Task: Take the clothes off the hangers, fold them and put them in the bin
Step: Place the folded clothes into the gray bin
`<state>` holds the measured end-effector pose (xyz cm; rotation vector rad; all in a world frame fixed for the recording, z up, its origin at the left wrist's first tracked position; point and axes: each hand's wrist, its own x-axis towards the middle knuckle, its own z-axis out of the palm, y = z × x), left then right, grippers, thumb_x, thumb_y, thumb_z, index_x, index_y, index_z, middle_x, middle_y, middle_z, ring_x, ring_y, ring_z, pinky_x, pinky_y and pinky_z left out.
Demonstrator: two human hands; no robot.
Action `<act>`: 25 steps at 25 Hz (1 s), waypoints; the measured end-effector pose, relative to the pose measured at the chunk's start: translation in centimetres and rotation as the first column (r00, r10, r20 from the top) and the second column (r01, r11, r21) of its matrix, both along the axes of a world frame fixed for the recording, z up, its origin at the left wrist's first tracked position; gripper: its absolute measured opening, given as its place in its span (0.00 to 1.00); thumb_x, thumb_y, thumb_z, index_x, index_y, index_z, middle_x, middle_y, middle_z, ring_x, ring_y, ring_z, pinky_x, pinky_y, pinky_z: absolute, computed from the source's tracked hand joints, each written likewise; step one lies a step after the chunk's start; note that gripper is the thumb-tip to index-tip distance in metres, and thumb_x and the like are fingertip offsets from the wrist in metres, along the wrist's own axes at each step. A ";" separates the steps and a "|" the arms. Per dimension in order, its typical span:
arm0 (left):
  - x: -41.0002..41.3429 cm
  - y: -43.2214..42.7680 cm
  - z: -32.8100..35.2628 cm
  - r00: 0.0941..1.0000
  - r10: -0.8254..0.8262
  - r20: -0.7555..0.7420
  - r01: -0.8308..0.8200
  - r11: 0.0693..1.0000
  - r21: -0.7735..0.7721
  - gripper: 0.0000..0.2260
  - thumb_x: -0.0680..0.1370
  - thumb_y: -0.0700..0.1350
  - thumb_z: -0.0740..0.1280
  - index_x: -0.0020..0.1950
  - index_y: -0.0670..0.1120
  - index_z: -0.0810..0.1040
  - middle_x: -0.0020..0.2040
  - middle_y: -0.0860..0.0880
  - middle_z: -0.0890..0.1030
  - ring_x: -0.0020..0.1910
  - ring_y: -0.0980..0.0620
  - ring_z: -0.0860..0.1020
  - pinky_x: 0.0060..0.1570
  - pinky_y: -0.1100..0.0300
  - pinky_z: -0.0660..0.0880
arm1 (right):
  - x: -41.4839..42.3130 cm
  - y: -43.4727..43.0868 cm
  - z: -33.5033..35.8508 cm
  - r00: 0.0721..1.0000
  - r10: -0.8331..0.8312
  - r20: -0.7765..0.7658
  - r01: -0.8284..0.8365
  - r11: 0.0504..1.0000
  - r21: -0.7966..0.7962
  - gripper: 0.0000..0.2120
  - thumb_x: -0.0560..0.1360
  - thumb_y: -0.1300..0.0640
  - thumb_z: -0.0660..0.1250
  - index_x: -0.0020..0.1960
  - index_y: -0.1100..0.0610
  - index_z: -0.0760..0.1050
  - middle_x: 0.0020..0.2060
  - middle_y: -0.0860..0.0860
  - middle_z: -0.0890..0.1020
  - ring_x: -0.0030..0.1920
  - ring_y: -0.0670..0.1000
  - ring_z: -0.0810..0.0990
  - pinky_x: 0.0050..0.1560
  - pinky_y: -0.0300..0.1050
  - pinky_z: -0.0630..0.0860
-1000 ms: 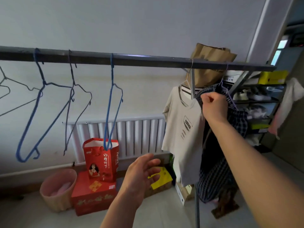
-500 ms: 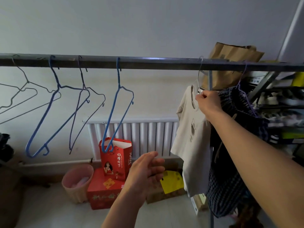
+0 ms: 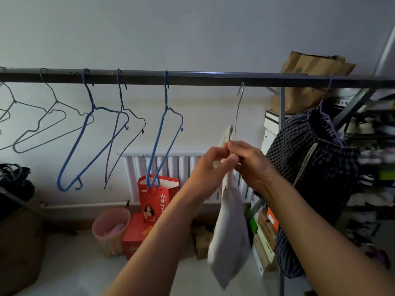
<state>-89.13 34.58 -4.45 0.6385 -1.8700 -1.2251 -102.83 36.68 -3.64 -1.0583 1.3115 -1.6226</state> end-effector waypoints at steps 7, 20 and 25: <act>3.2 -1.1 0.3 0.880 0.285 0.381 -0.111 0.902 -0.417 0.14 0.71 0.55 0.74 0.34 0.48 0.75 0.30 0.54 0.72 0.32 0.55 0.71 0.34 0.59 0.65 | 2.7 0.8 -1.9 0.982 -0.073 -0.176 0.086 0.994 0.070 0.09 0.75 0.58 0.69 0.44 0.65 0.80 0.30 0.52 0.78 0.26 0.41 0.75 0.26 0.31 0.70; 6.5 -2.0 -3.4 0.916 0.012 0.401 0.054 0.987 -0.153 0.11 0.78 0.50 0.68 0.39 0.46 0.82 0.33 0.52 0.77 0.33 0.59 0.73 0.37 0.66 0.70 | 0.4 0.2 3.0 0.972 0.062 0.228 -0.114 0.968 0.221 0.16 0.78 0.56 0.57 0.31 0.53 0.63 0.17 0.46 0.62 0.15 0.43 0.55 0.20 0.31 0.48; 6.6 -3.9 -5.6 0.952 0.226 0.206 -0.255 0.959 0.122 0.16 0.77 0.50 0.68 0.36 0.38 0.79 0.32 0.46 0.73 0.33 0.52 0.72 0.37 0.57 0.70 | 1.7 1.5 8.3 0.970 0.176 0.168 -0.202 0.967 0.152 0.18 0.77 0.56 0.57 0.28 0.52 0.61 0.16 0.46 0.59 0.15 0.43 0.55 0.21 0.33 0.48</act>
